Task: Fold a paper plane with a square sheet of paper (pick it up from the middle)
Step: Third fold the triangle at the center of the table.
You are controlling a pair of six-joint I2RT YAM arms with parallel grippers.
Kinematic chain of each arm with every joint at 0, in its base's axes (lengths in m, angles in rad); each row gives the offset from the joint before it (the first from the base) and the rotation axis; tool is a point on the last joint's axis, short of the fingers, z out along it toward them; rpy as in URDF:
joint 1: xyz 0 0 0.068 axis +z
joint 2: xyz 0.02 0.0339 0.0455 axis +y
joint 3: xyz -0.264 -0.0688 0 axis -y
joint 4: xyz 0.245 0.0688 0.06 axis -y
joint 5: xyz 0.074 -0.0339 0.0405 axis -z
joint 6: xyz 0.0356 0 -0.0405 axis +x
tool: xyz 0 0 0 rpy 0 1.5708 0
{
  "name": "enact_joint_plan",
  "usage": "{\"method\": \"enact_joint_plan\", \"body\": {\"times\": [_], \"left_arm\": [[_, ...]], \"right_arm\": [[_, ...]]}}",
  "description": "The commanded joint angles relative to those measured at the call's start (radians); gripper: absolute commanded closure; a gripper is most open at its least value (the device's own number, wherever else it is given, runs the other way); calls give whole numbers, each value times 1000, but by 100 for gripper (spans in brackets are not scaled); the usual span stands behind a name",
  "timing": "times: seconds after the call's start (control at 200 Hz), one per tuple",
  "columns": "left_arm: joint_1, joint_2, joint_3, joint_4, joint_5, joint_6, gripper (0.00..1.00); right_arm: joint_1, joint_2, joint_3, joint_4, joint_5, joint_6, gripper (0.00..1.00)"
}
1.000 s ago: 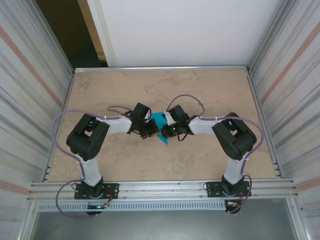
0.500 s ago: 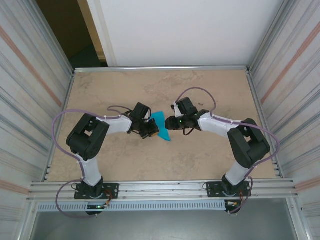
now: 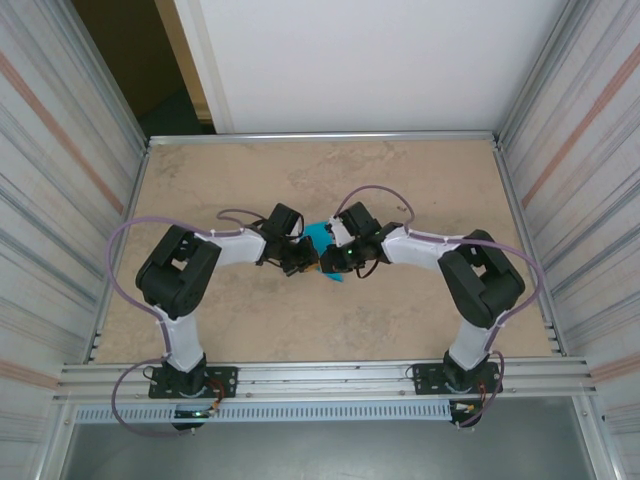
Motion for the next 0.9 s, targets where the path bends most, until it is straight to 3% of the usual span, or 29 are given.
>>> {"method": "enact_joint_plan", "body": {"times": [0.0, 0.892], "left_arm": [[5, 30, 10, -63, -13, 31, 93], [27, 30, 68, -60, 70, 93, 89]], "right_arm": [[1, 35, 32, -29, -41, -23, 89], [-39, 113, 26, -38, -55, -17, 91]]}}
